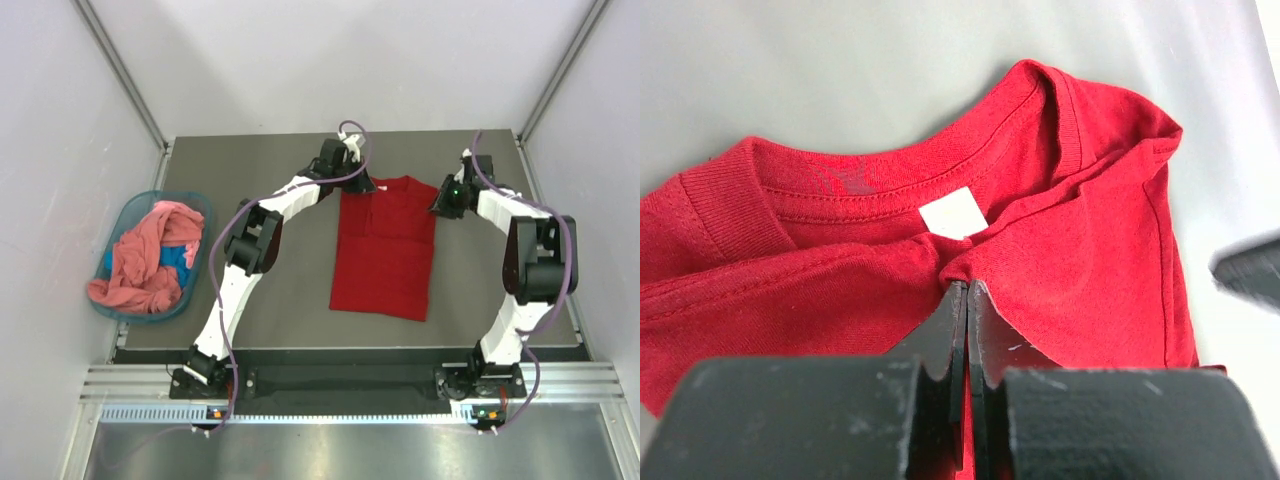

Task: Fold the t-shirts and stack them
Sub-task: Fold the tshirt

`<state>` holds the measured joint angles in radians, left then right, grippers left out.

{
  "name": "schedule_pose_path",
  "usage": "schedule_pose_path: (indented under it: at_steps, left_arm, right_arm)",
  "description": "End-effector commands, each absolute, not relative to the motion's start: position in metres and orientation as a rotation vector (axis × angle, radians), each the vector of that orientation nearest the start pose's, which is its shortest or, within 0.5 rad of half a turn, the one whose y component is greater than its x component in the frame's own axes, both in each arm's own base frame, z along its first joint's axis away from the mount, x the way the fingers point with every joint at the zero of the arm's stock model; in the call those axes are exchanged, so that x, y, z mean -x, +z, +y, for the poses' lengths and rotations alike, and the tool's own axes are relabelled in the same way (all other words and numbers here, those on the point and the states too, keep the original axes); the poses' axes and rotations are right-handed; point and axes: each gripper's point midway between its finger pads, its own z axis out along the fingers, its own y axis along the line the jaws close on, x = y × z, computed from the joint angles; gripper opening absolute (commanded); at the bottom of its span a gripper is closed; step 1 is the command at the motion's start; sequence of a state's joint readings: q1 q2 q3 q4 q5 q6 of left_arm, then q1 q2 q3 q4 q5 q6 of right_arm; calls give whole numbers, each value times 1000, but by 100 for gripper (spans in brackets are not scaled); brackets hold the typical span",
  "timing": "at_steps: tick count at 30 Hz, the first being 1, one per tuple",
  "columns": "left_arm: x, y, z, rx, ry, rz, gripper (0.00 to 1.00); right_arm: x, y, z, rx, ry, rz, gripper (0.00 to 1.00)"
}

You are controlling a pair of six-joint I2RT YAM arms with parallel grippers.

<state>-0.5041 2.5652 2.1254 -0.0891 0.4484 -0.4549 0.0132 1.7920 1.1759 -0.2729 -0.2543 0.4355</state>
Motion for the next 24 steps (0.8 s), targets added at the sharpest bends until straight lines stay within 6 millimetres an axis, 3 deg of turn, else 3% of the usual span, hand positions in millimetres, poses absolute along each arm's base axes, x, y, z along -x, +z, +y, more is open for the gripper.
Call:
schedule_pose_path:
  at_steps: [1,8,17,24]
  left_arm:
    - [-551,130,-400,-338,-1043,2025,0]
    - [-550,125,-399,-341,-1059,2036,0]
    - [-553,124,-401,-346,-1082,2009,0]
    - [-551,123,-402,-342,-1100,2014,0]
  right_arm:
    - [-477,83,41,-457,452,2346,20]
    - [-506,73,25,-516,406,2317,17]
    - [-524,74,25,-614,447,2271,22]
    - [-540,58,27,-636,464,2281,21]
